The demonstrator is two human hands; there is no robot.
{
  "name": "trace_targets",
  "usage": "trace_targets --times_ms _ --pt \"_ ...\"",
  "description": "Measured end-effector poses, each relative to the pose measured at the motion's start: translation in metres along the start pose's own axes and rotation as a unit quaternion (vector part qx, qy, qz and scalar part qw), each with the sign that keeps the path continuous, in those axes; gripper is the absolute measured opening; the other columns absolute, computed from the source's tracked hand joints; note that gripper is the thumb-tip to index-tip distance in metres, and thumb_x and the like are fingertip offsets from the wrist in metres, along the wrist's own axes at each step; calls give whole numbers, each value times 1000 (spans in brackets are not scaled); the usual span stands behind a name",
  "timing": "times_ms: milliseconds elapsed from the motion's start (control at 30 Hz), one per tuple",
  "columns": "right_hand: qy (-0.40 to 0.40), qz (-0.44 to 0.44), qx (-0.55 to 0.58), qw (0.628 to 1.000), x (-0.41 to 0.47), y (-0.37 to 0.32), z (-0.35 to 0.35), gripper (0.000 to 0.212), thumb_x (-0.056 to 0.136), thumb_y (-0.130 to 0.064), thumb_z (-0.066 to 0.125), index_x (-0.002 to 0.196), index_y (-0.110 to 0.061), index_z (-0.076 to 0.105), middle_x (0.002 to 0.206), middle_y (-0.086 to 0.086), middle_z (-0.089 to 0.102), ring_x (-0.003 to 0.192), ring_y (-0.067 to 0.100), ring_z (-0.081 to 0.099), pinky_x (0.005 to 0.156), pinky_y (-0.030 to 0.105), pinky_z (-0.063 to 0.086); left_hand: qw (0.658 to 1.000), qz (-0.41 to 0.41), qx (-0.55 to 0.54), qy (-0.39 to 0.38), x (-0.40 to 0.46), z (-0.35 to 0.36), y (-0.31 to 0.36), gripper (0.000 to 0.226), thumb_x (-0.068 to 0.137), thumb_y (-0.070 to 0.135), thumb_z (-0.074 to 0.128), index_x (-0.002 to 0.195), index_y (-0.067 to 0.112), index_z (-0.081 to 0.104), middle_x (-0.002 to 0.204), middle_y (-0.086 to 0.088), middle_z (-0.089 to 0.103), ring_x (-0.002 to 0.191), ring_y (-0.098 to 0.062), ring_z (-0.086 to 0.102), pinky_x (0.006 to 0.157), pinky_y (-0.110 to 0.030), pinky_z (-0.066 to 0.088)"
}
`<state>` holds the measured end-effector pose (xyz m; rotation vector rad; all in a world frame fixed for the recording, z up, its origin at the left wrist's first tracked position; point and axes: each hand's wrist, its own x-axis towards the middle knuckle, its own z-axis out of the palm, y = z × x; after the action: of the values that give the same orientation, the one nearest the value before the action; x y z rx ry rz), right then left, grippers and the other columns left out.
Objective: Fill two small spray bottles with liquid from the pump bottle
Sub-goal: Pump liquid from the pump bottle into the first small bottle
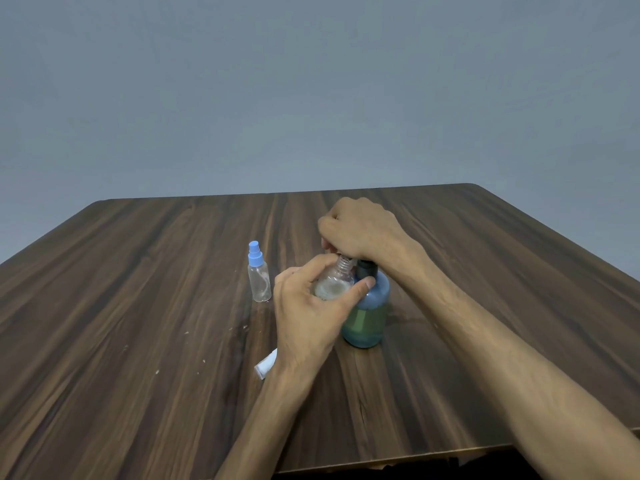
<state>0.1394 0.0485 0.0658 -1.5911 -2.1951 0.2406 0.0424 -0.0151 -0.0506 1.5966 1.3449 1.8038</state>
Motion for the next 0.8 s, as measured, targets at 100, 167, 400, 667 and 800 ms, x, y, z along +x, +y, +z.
trace_targets --times_ms 100,167,400,667,800 --pt "32 -6 12 999 -1 -1 -3 37 93 -30 48 84 -13 79 78 1 77 78 24 69 68 34 48 1000 -2 3 4 -1 0 1 41 67 61 89 96 33 82 90 10 81 97 -28 78 89 -58 63" --pt "52 -10 20 998 -1 0 -3 37 93 -30 48 83 -13 79 76 1 76 77 24 69 67 32 48 1000 3 0 4 -1 0 2 39 68 59 89 96 34 80 89 11 81 97 -27 78 89 -58 63" --pt "17 -8 24 1000 0 -1 -6 39 91 -32 47 87 -11 80 82 1 81 81 24 74 79 38 59 1000 4 4 3 -1 0 0 41 69 61 88 98 32 82 91 11 81 99 -29 77 87 -57 64" --pt "12 -3 9 1000 -1 -3 -5 38 93 -31 47 86 -13 79 81 0 79 81 25 72 77 38 58 1000 2 -2 1 -1 0 1 37 69 59 89 94 33 81 87 11 81 97 -31 76 87 -57 63" --pt "-22 5 -1 1000 0 -2 -2 38 92 -32 48 85 -14 80 82 -1 80 82 25 73 77 38 58 1000 -8 1 5 0 1 1 39 67 61 89 96 34 82 89 11 81 100 -31 76 88 -57 63"
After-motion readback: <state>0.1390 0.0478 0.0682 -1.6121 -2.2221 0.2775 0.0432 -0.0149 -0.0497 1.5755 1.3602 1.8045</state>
